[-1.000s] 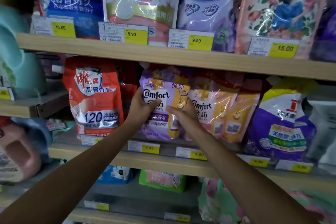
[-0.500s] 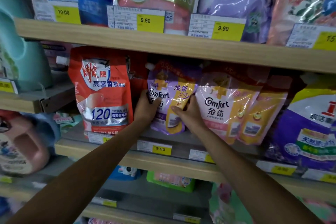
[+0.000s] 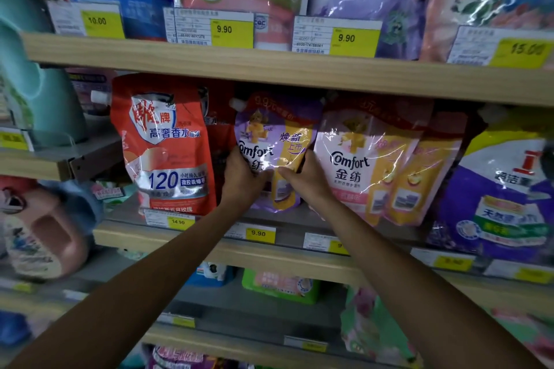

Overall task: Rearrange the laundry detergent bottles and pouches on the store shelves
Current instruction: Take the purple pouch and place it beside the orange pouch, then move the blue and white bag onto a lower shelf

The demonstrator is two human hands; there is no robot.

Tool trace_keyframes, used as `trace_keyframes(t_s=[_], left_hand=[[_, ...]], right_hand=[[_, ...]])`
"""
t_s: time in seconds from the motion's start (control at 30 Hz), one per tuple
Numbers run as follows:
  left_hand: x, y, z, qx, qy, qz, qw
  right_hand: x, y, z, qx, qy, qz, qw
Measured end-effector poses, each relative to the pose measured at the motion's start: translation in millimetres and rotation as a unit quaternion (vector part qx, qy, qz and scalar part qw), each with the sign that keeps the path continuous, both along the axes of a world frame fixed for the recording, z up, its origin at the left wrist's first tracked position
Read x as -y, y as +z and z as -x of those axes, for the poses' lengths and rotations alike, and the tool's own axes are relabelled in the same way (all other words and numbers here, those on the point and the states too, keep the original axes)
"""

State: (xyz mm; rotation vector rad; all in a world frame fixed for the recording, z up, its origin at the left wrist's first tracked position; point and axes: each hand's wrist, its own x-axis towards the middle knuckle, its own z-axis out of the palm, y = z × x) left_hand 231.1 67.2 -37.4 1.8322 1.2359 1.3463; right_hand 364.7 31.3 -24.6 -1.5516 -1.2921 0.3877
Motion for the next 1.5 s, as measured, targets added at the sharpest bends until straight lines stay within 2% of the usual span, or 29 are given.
trace_keyframes(t_s=[0.17,0.27,0.33,0.43,0.53,0.6,0.8,1.1,1.4,1.5], left_hand=[[30,-13,-9,-0.155,0.041,-0.089,0.983],[50,-14,-18,-0.234,0.089,-0.146,0.957],[66,-12,-28,-0.293,0.1,-0.185,0.933],[91,-5,-50,-0.367,0.081,-0.232,0.897],[122,1,-80,-0.415,0.059,-0.276,0.865],[150,3,-109,-0.434,0.044,-0.288,0.853],[255,-2,-211,-0.424,-0.039,-0.315,0.848],[391,-16,-353,-0.412,-0.136,-0.335,0.836],[473,-24,-493,-0.429,-0.208,-0.381,0.793],[483,-29,-546,-0.421,-0.224,-0.394,0.786]], right_hand=[[30,-7,-14,0.089,0.027,-0.002,0.996],[57,-9,-35,0.205,-0.01,0.009,0.979],[77,-10,-49,0.303,-0.05,0.011,0.952],[110,-10,-77,0.441,-0.09,-0.001,0.893],[154,-8,-115,0.496,-0.118,0.008,0.86],[191,-9,-143,0.511,-0.128,0.008,0.85],[313,-20,-225,0.506,-0.116,0.028,0.854],[479,-36,-364,0.502,-0.203,0.14,0.829],[586,-44,-475,0.455,-0.289,0.182,0.822],[607,-48,-522,0.457,-0.304,0.209,0.809]])
